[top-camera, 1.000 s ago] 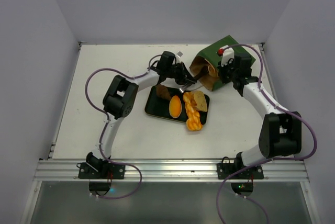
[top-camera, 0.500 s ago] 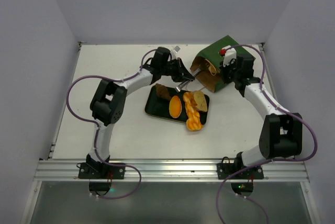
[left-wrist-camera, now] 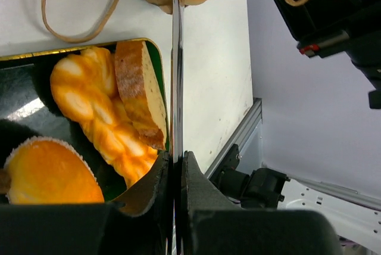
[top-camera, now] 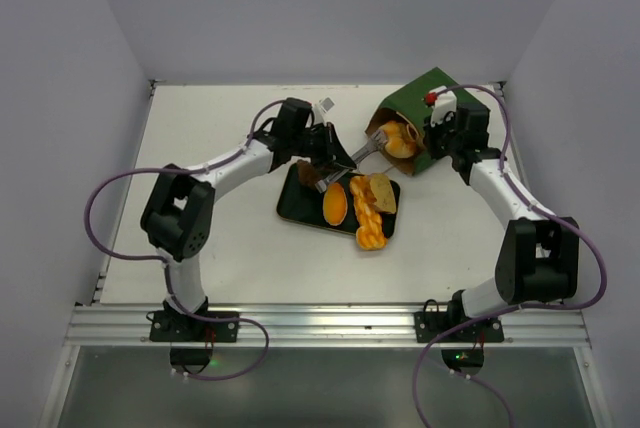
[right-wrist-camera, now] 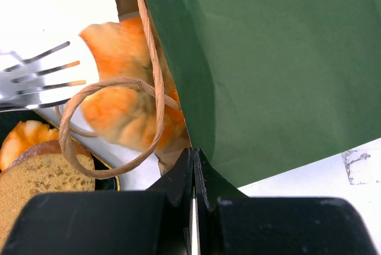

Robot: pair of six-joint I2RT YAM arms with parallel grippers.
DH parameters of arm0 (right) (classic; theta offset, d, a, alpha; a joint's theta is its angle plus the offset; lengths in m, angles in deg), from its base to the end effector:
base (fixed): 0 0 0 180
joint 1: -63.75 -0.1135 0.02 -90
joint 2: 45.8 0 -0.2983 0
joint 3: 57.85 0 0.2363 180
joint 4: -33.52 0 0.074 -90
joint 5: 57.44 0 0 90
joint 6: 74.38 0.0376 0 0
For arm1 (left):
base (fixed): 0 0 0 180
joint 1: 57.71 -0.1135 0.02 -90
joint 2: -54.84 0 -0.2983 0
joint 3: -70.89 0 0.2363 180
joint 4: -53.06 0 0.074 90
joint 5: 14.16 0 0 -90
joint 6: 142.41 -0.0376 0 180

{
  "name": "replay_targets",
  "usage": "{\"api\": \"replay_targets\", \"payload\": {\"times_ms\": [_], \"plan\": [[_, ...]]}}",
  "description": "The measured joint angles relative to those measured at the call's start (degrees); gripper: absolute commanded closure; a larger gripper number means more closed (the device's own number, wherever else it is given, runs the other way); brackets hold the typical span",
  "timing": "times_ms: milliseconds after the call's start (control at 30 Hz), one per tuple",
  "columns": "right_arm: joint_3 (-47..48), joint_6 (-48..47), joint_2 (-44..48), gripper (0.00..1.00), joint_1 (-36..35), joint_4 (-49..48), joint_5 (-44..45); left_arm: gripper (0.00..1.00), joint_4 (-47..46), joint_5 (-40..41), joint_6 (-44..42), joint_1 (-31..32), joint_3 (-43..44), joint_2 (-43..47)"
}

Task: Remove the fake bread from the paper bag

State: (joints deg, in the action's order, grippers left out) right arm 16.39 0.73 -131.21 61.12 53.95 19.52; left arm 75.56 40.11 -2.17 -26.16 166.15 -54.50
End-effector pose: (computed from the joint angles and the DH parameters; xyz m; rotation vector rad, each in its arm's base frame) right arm 0.3215 0.0233 0.3071 -0.4533 2.0593 0.1135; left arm 0.3566 -0.2447 0.2752 -0.0058 2.4829 -1.4045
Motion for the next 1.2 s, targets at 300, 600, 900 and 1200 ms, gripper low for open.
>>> {"api": "replay_targets", "payload": {"times_ms": [300, 600, 900, 1200], "plan": [[0.0, 0.2, 0.0, 1.00, 0.1, -0.2, 0.0, 1.00, 1.4, 0.1, -3.1, -0.5, -6.7, 10.3], [0.0, 0.3, 0.0, 1.00, 0.2, -0.2, 0.0, 1.00, 7.0, 0.2, -8.2, -1.5, -13.9, 21.0], [0.0, 0.3, 0.0, 1.00, 0.2, -0.2, 0.0, 1.00, 17.6, 1.0, -17.2, -3.9, -19.9, 42.5], [0.0, 0.3, 0.0, 1.00, 0.2, -0.2, 0.0, 1.00, 28.8, 8.0, -20.5, -4.2, -27.3, 55.9]]}}
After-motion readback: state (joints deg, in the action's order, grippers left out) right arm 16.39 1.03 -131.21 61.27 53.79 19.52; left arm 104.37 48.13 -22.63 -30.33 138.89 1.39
